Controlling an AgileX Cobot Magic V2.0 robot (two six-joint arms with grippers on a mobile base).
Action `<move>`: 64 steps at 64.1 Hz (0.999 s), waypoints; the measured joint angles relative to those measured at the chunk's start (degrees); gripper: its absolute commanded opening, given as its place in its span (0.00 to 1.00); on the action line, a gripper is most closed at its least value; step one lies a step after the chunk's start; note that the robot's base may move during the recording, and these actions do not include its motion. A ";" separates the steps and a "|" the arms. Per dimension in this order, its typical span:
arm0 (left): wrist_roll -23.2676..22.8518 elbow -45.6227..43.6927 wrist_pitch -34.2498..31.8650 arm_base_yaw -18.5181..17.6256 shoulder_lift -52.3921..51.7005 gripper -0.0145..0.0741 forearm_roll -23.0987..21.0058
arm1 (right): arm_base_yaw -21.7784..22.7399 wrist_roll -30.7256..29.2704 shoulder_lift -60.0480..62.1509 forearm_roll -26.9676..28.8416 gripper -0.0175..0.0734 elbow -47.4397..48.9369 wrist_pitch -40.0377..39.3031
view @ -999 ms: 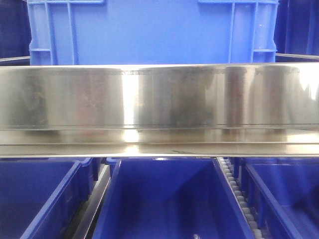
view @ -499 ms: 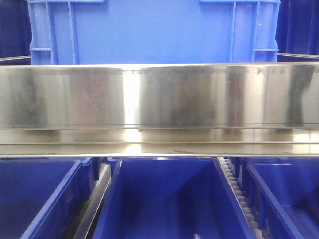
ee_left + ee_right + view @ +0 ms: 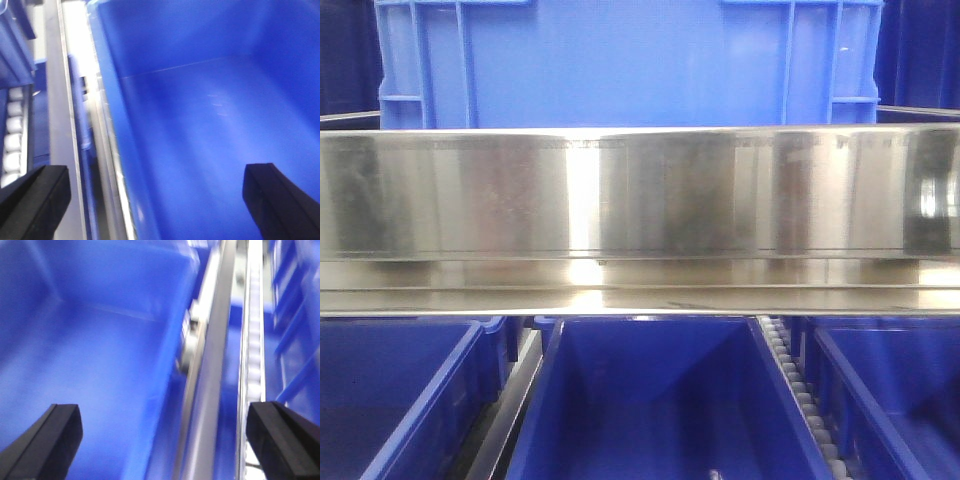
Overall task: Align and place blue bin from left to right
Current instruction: 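Lower both grippers onto the rim of the blue bin on the upper shelf, then close both grippers on the bin rim and lift the bin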
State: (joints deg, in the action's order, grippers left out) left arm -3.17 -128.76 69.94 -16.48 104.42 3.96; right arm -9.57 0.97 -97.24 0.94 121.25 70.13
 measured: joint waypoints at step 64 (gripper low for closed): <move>-1.55 -1.33 0.34 1.79 12.16 0.79 0.38 | 0.09 0.31 -15.92 0.00 0.61 0.21 -7.07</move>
State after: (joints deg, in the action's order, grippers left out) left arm -4.72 -130.09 70.28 -14.69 116.59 4.34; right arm -9.48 1.29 -113.16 0.94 121.46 63.06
